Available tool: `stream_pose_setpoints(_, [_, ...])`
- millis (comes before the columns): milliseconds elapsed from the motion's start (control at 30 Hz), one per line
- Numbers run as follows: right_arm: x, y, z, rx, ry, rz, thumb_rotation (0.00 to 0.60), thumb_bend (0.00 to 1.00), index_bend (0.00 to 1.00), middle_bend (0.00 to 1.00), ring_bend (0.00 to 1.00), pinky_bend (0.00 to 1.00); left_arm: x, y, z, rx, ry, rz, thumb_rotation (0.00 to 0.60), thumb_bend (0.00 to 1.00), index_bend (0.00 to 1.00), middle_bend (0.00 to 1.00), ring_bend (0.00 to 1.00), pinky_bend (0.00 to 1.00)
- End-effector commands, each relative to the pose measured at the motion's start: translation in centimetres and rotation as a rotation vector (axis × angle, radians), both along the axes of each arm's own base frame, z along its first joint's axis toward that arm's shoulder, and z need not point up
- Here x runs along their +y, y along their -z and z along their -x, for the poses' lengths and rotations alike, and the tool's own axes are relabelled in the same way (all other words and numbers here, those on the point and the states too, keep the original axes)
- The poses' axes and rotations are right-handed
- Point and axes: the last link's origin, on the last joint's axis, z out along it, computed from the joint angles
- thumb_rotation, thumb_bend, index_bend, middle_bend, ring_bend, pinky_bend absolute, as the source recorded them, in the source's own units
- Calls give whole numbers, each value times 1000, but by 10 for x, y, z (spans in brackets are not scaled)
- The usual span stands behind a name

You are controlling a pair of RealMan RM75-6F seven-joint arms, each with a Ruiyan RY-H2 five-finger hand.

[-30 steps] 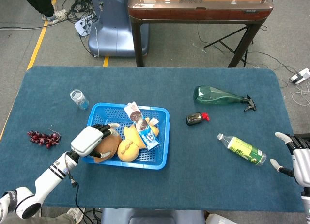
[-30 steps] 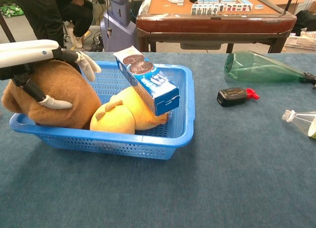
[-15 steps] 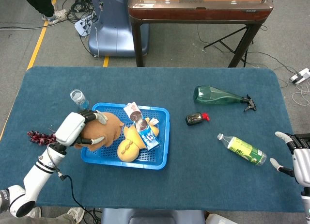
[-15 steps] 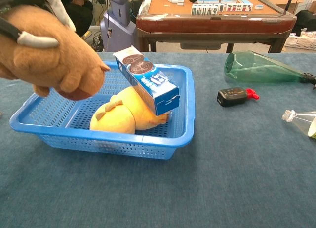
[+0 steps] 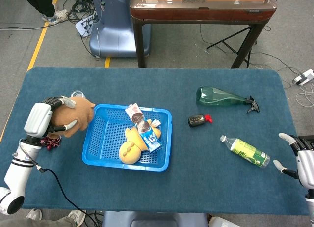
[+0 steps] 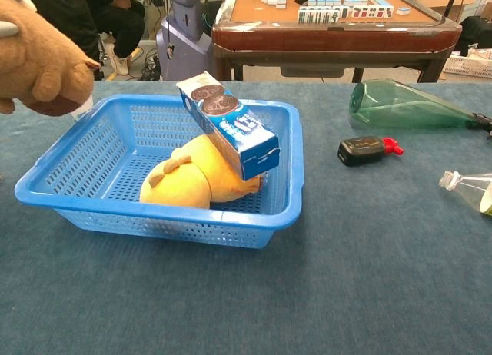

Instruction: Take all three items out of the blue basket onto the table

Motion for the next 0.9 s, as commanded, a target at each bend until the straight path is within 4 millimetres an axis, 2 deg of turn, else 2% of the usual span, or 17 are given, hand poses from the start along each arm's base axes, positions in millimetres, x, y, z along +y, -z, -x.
stream_pose_setpoints(33, [0, 0, 0, 0, 1, 0, 600, 125, 248, 284, 257, 308, -3, -4, 20, 27, -48, -50, 600, 250, 552, 423, 475, 776])
stream_pose_setpoints(233, [-1, 0, -2, 0, -4, -3, 600, 125, 248, 284, 258, 308, -13, -3, 49, 39, -113, -66, 600, 249, 552, 427, 474, 776])
stream_pose_setpoints(533, [-4, 0, -5, 8, -11, -11, 600, 125, 248, 284, 257, 308, -18, 19, 90, 91, -224, -54, 600, 250, 534, 431, 464, 775])
stream_pose_setpoints(600, [-5, 0, -6, 13, -16, -13, 600, 125, 248, 284, 257, 308, -20, 25, 102, 122, -281, -4, 600, 250, 481, 418, 418, 738])
stream_pose_setpoints(667, [-5, -1, -7, 18, -21, -16, 600, 125, 248, 284, 257, 308, -24, 30, 108, 130, -345, 87, 600, 250, 378, 352, 316, 634])
stream_pose_setpoints(733, [-7, -2, -9, 23, -28, -20, 600, 125, 247, 284, 257, 308, -28, 30, 109, 131, -395, 169, 600, 249, 219, 230, 187, 472])
stream_pose_setpoints(833, [-10, -2, -12, 25, -40, -31, 600, 125, 248, 284, 257, 308, -36, 30, 109, 160, -451, 261, 600, 248, 79, 139, 105, 345])
stream_pose_setpoints(900, [-14, -3, -15, 38, -56, -45, 600, 125, 248, 283, 257, 308, -40, 28, 106, 166, -471, 288, 600, 247, 16, 102, 74, 296])
